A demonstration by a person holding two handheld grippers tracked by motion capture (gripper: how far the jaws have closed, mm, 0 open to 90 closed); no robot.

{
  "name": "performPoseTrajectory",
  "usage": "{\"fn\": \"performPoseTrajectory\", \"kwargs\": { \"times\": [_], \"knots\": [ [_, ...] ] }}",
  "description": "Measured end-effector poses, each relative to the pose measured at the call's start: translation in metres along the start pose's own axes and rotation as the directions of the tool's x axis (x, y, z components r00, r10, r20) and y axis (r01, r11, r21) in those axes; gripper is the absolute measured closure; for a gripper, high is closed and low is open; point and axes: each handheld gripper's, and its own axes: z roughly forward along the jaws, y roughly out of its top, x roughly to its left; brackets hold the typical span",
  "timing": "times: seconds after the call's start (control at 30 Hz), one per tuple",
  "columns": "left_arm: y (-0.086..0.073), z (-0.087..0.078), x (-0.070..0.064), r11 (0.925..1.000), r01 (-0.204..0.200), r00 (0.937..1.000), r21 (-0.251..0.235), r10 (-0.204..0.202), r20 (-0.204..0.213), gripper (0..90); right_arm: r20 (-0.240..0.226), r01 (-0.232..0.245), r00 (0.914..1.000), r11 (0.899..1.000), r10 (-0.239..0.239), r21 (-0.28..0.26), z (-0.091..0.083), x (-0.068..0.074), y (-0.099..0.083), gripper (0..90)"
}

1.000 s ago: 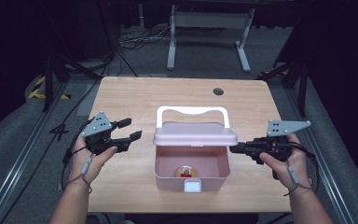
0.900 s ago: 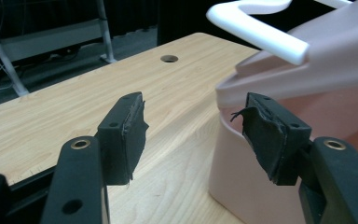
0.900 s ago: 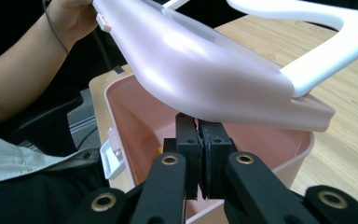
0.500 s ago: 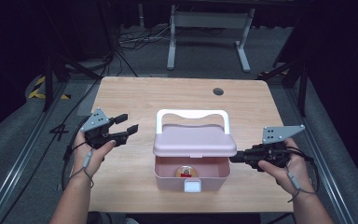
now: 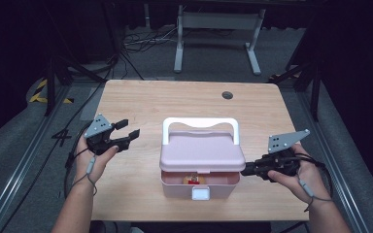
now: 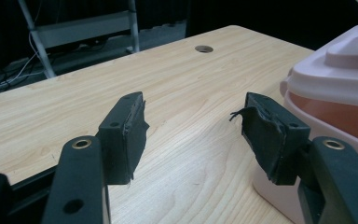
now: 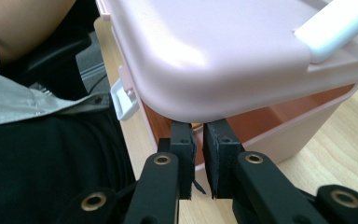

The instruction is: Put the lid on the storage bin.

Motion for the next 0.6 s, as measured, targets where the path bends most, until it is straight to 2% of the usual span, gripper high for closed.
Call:
{"fn": "performPoseTrajectory", "kwargs": {
  "times": [0.2,0.43,0.6],
  "knots": [
    [-0.0036,0.0023,0.0027,0.9998,-0.005,0.9999,0.018,0.005,-0.01,40.0,-0.006,0.014,0.9999,0.998,-0.014,0.057,0.0032,0.0014,-0.0007,83.2],
    [-0.0059,0.0026,0.0053,0.9997,0.01,0.9999,0.022,-0.01,-0.011,39.9,-0.023,0.018,0.9996,0.993,-0.016,0.116,0.0073,0.0018,-0.0024,82.0],
    [-0.0061,0.0022,0.0057,0.9997,0.014,0.9998,0.019,-0.013,-0.012,39.8,-0.029,0.019,0.9995,0.991,-0.016,0.133,0.0089,0.0016,-0.0027,81.8]
  ]
}}
